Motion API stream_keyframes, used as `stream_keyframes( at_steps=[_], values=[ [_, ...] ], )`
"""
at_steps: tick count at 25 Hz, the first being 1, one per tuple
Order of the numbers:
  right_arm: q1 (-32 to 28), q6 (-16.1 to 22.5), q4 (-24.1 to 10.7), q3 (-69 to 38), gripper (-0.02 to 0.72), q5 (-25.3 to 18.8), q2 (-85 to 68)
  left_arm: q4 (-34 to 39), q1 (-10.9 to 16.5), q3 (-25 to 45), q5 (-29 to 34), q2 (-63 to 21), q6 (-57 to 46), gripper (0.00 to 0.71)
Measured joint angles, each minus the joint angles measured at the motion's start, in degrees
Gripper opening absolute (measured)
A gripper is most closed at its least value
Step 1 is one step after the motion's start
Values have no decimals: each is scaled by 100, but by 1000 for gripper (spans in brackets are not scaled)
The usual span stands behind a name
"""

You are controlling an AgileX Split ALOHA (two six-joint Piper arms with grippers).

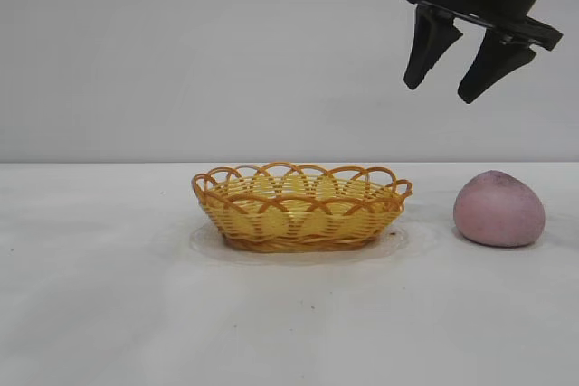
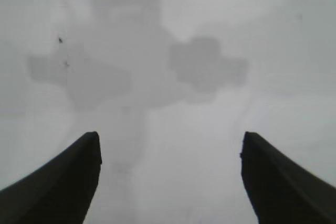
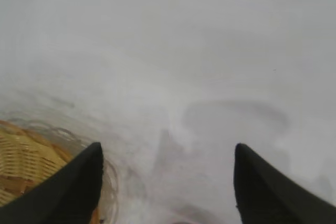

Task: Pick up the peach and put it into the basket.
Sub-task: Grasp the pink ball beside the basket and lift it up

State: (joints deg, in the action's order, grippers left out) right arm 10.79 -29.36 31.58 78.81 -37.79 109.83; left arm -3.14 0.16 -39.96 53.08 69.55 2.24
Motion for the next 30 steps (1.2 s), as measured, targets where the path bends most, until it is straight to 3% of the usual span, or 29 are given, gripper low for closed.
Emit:
stream_keyframes(
  at_steps=[13,23,30],
  values=[
    [0,0,0,0,438,0,0,-185,0,1089,161,-3601,-61,544],
    [0,0,-24,0,438,0,0,-185,0,1111,1148,-5767,29,544],
    [0,0,-57,0,438,0,0,-177,12,1206,1121,-7012,132,544]
  ],
)
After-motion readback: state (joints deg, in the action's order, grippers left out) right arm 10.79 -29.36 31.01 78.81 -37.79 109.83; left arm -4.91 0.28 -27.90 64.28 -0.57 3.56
